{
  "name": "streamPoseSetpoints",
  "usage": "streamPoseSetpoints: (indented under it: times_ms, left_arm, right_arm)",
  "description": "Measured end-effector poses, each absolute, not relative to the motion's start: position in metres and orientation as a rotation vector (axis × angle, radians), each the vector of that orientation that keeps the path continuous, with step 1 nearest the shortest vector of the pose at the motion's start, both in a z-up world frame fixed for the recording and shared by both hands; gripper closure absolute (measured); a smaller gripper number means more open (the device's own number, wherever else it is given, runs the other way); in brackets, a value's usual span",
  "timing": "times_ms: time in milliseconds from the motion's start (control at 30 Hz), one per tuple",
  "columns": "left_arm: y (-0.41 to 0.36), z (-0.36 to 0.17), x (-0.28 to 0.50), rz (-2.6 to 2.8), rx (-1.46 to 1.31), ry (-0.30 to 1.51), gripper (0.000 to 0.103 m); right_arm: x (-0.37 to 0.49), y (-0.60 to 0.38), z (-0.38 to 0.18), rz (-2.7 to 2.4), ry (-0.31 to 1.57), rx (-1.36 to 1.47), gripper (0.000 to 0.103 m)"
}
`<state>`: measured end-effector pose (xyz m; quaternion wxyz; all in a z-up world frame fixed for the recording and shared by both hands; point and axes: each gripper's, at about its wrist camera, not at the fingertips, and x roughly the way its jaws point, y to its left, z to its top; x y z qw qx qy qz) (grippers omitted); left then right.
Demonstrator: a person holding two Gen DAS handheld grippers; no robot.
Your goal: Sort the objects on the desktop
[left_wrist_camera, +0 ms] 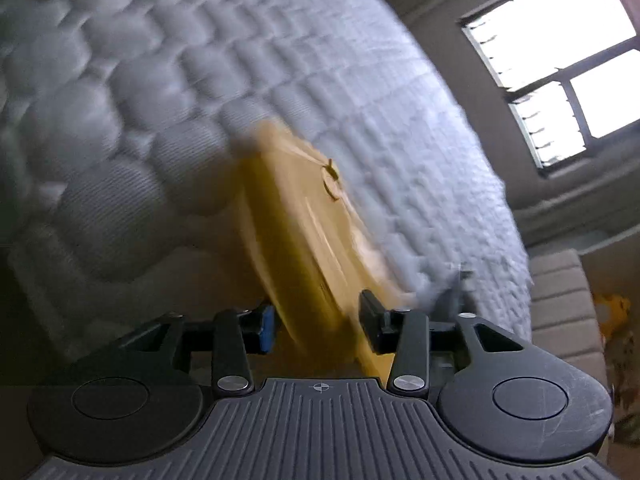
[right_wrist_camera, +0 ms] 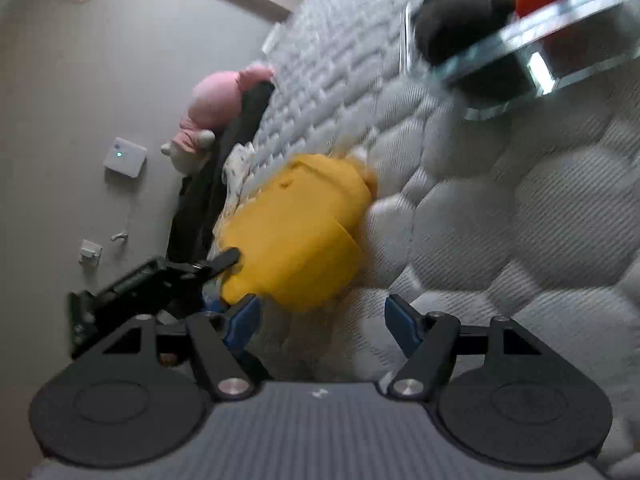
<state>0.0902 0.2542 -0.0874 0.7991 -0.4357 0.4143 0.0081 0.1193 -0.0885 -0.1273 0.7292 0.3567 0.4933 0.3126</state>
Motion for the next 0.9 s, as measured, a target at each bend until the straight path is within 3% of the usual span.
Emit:
streamPoseSetpoints:
  times_ms: [200,367,733,800,900]
  left_arm:
    - [0.255,-0.095,0.081,0.041,-0.818,0.924,0.053]
    - [0.247,-0.088,0.072,-0.033,-0.738,0.924,0.053]
    - [0.232,-0.073,0.063,-0.076,-0.621,0.884,0.035]
    - [0.233,-0.073,0.061,-0.074,-0.626,0.883,0.033]
    - [0.234,-0.072,0.058,-0.075,-0.627,0.888,0.032]
  right_arm:
    - [0.133,-0.060,-0.152,0.691,1.189,0.884,0.032]
    - [0.138,-0.045,-0.155,0.667,1.169,0.857,0.031]
    - [0.139,-0.015,-0.149,0.548,1.062,0.735,0.033]
    - [0.137,-0.011,-0.148,0.533,1.031,0.681,0.060]
    - [0.138,-0.021,-0.144,0.544,1.005,0.675,0.071]
